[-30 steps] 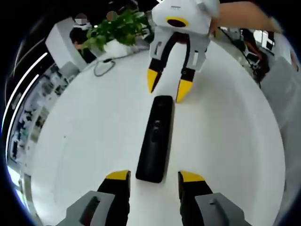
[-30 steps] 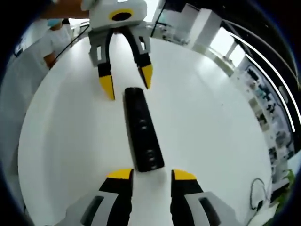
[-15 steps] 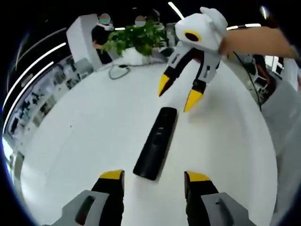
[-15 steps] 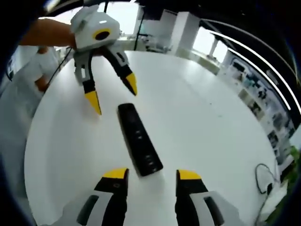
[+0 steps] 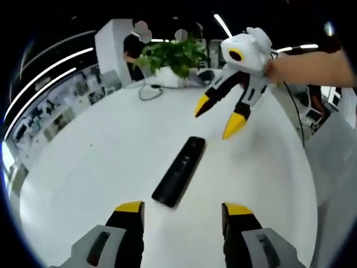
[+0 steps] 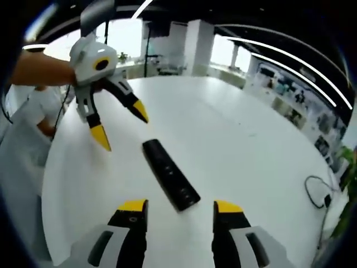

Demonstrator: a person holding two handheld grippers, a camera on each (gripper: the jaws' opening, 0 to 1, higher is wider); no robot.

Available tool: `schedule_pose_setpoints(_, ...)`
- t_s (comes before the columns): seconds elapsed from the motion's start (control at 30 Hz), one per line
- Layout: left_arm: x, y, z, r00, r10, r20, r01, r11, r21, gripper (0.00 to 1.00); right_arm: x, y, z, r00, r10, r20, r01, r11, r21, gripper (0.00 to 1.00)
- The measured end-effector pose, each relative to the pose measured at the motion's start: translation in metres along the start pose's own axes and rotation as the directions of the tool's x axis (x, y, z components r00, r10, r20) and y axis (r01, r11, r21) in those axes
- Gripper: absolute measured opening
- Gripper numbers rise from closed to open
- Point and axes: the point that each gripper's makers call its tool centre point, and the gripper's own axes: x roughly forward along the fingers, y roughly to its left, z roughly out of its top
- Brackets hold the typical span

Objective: Press the specified remote control buttons in sequence, fully releasing each button before pressing the next.

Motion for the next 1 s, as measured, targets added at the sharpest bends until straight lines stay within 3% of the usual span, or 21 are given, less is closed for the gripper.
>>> schedule_pose_setpoints(0.17, -0.009, -0.003, 0.003, 0.999, 0.015, 0.034, -0.014, 0.999, -0.044, 0.59, -0.006, 0.013, 0.001, 1.000, 0.004, 0.027, -0.006, 0.997, 0.079, 0.47)
schedule_pose_setpoints(0.27, -0.012, -0.010, 0.005, 0.999, 0.021, 0.045, -0.018, 0.998, -0.062, 0.60, -0.010, 0.011, 0.000, 0.999, -0.015, 0.029, 0.013, 0.996, 0.085, 0.46)
schedule_pose_setpoints(0.7, -0.026, -0.035, 0.010, 0.996, 0.033, 0.087, -0.022, 0.992, -0.126, 0.63, -0.029, 0.037, 0.002, 0.997, -0.028, 0.073, 0.016, 0.987, 0.162, 0.52)
schedule_pose_setpoints(1.0, -0.036, -0.041, 0.012, 0.991, 0.055, 0.125, -0.032, 0.983, -0.180, 0.65, -0.040, 0.050, -0.007, 0.995, -0.042, 0.091, 0.021, 0.976, 0.216, 0.56)
